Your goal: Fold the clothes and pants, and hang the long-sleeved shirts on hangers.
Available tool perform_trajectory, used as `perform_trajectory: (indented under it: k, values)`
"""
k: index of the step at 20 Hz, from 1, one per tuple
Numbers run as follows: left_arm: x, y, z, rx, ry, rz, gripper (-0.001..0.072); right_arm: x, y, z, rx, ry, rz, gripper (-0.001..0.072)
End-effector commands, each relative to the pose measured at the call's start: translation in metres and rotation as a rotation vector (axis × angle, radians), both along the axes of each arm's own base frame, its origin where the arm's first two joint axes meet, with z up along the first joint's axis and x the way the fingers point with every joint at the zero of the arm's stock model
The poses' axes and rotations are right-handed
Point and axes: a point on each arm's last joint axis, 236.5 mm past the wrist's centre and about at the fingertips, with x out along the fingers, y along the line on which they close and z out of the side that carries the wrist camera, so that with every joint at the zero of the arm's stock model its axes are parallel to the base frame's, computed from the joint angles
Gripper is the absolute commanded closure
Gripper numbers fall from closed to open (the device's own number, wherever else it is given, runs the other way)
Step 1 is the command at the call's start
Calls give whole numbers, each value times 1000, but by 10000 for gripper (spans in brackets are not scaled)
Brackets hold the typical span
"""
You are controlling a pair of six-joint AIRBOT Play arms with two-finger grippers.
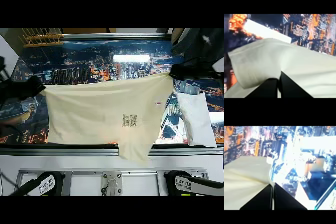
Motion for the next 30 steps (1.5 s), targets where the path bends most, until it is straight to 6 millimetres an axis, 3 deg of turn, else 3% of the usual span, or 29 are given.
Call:
perform_trajectory:
  k: [1, 2, 3, 4, 5, 8, 10, 12, 14, 17, 18, 22, 25, 30]
  values:
    - [74, -30, -55, 2, 51, -99, 702, 42, 1, -44, 42, -13, -59, 697]
    - [88, -38, -58, -6, 58, -116, 598, 49, -1, -41, 47, -41, -78, 681]
    - [100, -43, -56, -21, 60, -114, 240, 53, -4, -36, 46, -65, -90, 475]
    - [110, -44, -50, -42, 60, -95, 44, 55, -9, -29, 42, -89, -102, 151]
    - [116, -44, -40, -48, 47, -94, 46, 54, -16, -20, 36, -109, -111, 30]
    - [113, -28, 6, -25, -29, -83, 46, 32, -44, 16, 25, -133, -141, 34]
    - [87, -20, 20, 10, -37, -85, 46, -9, -58, 13, 6, -34, -109, 38]
    - [47, -16, 4, 67, 24, -84, 46, -61, -68, -23, -9, 130, -106, 38]
    - [0, -25, -34, 87, 123, -101, 46, -115, -66, -75, 38, 307, -147, 38]
    - [-62, -45, -90, 61, 248, -124, 46, -180, -41, -152, 153, 525, -219, 38]
    - [-76, -49, -103, 55, 274, -126, 45, -193, -28, -169, 206, 570, -227, 38]
    - [-101, -54, -125, 43, 317, -123, 46, -207, 2, -209, 307, 587, -291, 38]
    - [-105, -55, -130, 41, 328, -123, 45, -202, 20, -219, 277, 557, -262, 38]
    - [-104, -55, -130, 41, 327, -122, 45, -177, 56, -226, 316, 498, -258, 39]
